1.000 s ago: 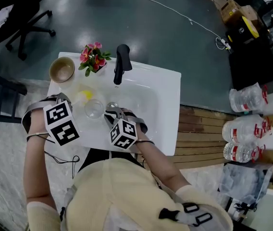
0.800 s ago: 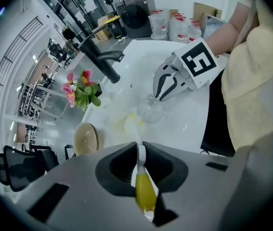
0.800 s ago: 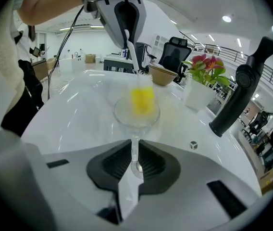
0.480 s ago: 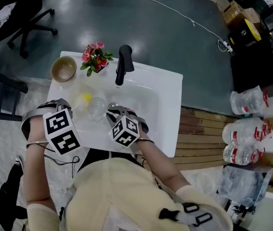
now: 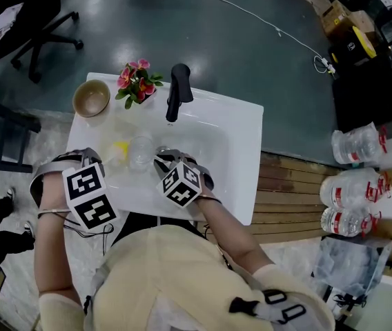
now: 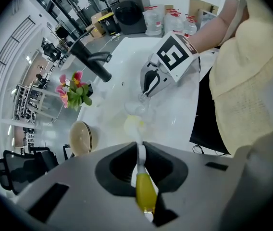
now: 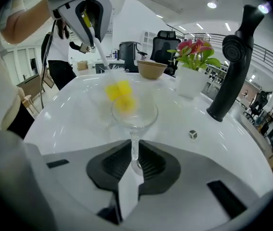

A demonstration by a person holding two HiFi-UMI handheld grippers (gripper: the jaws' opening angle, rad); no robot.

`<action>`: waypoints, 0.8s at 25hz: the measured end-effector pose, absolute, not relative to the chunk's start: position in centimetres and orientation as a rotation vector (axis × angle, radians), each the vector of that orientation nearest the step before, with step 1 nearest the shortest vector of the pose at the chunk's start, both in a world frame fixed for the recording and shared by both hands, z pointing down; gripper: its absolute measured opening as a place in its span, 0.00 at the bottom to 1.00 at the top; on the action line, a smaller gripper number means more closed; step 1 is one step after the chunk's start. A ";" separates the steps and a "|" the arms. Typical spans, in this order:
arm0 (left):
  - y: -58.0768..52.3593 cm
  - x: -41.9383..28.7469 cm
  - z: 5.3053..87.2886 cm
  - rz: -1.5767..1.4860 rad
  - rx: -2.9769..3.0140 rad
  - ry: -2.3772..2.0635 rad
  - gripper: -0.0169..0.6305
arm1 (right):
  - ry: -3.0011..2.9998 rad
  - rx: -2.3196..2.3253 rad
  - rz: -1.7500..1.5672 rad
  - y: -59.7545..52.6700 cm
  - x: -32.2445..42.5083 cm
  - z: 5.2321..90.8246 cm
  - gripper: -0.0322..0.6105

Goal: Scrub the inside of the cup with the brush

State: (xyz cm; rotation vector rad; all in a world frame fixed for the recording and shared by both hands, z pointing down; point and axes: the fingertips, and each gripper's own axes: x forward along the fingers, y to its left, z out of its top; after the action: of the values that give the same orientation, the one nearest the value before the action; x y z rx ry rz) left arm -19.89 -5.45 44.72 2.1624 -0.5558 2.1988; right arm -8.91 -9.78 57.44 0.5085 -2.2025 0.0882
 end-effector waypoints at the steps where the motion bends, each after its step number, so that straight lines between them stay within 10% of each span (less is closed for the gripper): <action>1: -5.2 -19.9 44.7 2.200 2.160 -0.546 0.09 | -2.202 0.510 0.090 -9.8 -8.9 57.4 0.13; 20: -2.2 -18.2 45.2 2.094 2.238 -0.372 0.09 | -2.207 0.497 0.099 -9.6 -8.8 57.4 0.13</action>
State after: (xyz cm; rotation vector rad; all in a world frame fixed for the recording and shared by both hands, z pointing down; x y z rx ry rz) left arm -18.23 -2.21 45.17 2.2376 -0.3716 2.0944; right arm -8.77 -9.56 57.40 0.4972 -2.2071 0.0995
